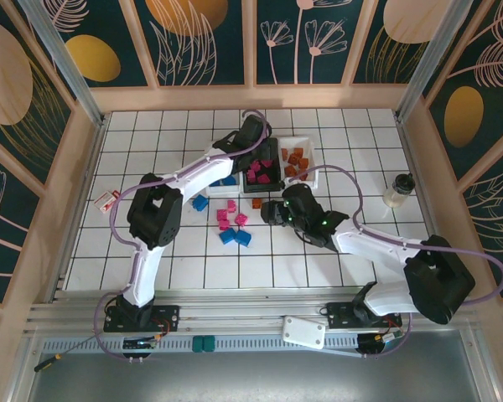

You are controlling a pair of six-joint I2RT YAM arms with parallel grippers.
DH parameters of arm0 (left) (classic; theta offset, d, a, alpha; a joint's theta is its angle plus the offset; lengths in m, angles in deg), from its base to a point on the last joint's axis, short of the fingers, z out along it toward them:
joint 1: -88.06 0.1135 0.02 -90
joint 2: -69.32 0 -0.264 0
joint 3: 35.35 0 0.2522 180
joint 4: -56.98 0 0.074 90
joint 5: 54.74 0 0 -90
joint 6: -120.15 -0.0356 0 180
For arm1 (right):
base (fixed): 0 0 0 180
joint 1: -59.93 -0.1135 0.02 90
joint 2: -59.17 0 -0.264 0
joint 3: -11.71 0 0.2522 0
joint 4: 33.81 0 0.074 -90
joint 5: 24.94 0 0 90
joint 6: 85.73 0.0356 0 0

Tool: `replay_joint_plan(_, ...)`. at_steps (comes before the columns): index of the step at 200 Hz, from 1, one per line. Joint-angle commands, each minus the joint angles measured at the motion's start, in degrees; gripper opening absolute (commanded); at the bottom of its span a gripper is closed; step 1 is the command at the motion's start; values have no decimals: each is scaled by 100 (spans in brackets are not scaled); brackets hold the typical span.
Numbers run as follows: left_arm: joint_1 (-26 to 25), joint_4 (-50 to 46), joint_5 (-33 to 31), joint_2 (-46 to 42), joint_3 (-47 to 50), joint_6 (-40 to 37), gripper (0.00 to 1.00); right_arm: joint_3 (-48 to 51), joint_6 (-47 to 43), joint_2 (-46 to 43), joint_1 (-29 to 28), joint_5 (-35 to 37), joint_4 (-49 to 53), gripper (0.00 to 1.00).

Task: Sort the legos into containers by color
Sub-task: Move the lego to the center of the table.

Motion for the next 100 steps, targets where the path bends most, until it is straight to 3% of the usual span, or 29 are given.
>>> replay_joint_plan(1, -8, 238, 247, -1010, 491, 65, 88, -161, -52, 281, -184, -138, -132, 66)
replay_joint_plan(21, -8, 745, 456, -1952, 1473, 188, 98, -381, -94, 620, -336, -234, -210, 66)
replay_joint_plan(62, -8, 1362, 601, -3844, 3669, 595, 99, -858, -118, 1487, -582, -404, -430, 67)
replay_joint_plan(100, -8, 1477, 286, -5364, 5418, 949, 99, -1273, 300, 2188, -625, -135, -436, 67)
